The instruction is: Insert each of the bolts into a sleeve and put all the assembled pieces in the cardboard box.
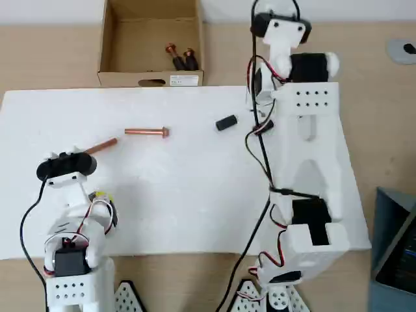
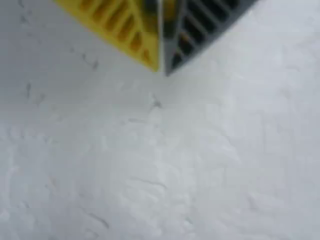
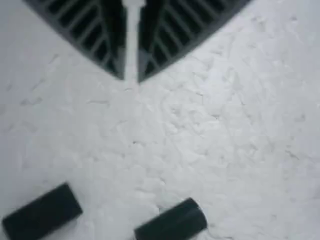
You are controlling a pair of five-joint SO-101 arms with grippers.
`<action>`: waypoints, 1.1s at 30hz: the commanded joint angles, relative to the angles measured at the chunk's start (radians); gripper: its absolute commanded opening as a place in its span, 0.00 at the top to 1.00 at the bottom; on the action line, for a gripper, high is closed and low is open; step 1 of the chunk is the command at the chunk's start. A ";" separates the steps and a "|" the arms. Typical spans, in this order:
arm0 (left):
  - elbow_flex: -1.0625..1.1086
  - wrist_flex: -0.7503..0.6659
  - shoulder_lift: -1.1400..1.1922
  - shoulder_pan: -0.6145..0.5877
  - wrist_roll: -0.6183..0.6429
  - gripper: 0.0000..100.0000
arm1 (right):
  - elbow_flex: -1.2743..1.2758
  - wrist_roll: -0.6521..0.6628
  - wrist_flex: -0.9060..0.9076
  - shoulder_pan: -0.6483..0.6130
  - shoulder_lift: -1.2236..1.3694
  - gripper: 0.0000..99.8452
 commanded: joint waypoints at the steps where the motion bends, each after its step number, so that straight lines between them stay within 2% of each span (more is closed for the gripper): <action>1: -0.006 0.002 -0.007 0.002 -0.003 1.00 | 0.104 -0.086 -0.064 0.013 -0.054 0.99; 9: -0.006 0.002 -0.007 0.002 -0.003 1.00 | 0.282 -0.160 -0.235 0.015 -0.054 0.99; 13: -0.006 0.002 -0.007 0.002 -0.003 1.00 | 0.295 -0.178 -0.255 0.015 -0.019 0.91; 16: -0.006 0.002 -0.007 0.002 -0.003 1.00 | 0.271 -0.213 -0.245 0.021 0.035 0.86; 33: -0.006 0.002 -0.007 0.002 -0.003 1.00 | -0.036 -0.232 -0.204 0.090 0.387 0.87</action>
